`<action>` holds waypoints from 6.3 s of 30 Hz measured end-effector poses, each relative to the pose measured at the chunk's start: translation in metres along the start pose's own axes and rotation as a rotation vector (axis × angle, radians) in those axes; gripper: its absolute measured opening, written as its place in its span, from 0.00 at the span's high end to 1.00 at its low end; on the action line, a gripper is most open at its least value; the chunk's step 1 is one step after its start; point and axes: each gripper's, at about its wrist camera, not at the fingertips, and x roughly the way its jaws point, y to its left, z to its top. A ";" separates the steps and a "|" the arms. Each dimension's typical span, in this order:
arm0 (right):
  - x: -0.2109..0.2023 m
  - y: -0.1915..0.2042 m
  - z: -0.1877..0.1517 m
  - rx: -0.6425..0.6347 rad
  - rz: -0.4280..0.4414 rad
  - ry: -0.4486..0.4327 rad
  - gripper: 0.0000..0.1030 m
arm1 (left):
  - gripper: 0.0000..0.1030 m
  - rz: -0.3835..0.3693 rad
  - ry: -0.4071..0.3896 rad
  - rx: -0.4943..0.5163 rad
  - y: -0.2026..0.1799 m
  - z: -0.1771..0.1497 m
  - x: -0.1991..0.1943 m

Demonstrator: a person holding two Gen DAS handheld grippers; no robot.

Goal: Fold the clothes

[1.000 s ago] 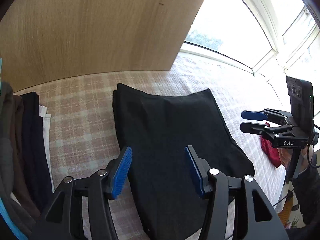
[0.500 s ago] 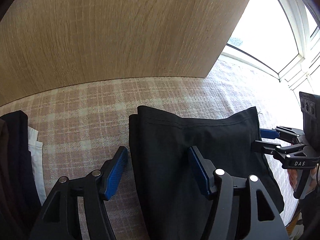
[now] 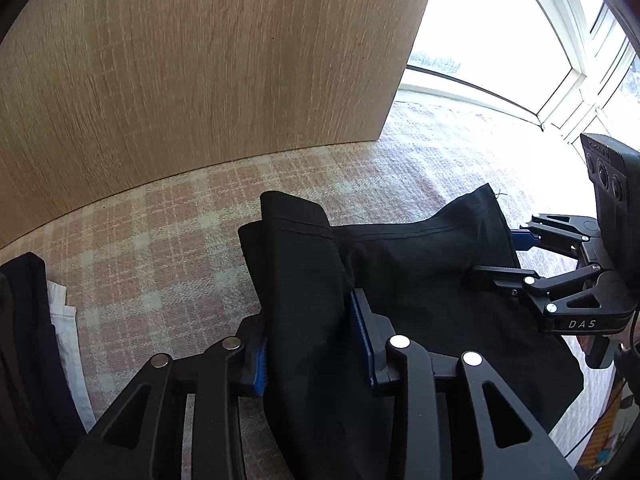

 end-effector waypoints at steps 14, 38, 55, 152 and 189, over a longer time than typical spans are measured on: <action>-0.010 -0.007 -0.002 0.121 0.080 -0.018 0.84 | 0.86 -0.135 -0.084 -0.104 0.007 -0.008 -0.008; -0.179 0.098 -0.096 -0.026 0.001 -0.292 0.86 | 0.86 -0.144 -0.328 0.145 -0.099 -0.116 -0.190; -0.244 0.181 -0.067 -0.161 0.045 -0.380 0.86 | 0.85 -0.061 -0.533 0.090 -0.061 -0.130 -0.324; -0.124 0.329 -0.023 -0.197 0.004 -0.251 0.23 | 0.34 0.353 -0.398 -0.189 0.127 -0.189 -0.302; -0.252 0.397 -0.196 -0.166 -0.189 -0.405 0.07 | 0.01 0.470 -0.477 -0.346 -0.099 -0.334 -0.369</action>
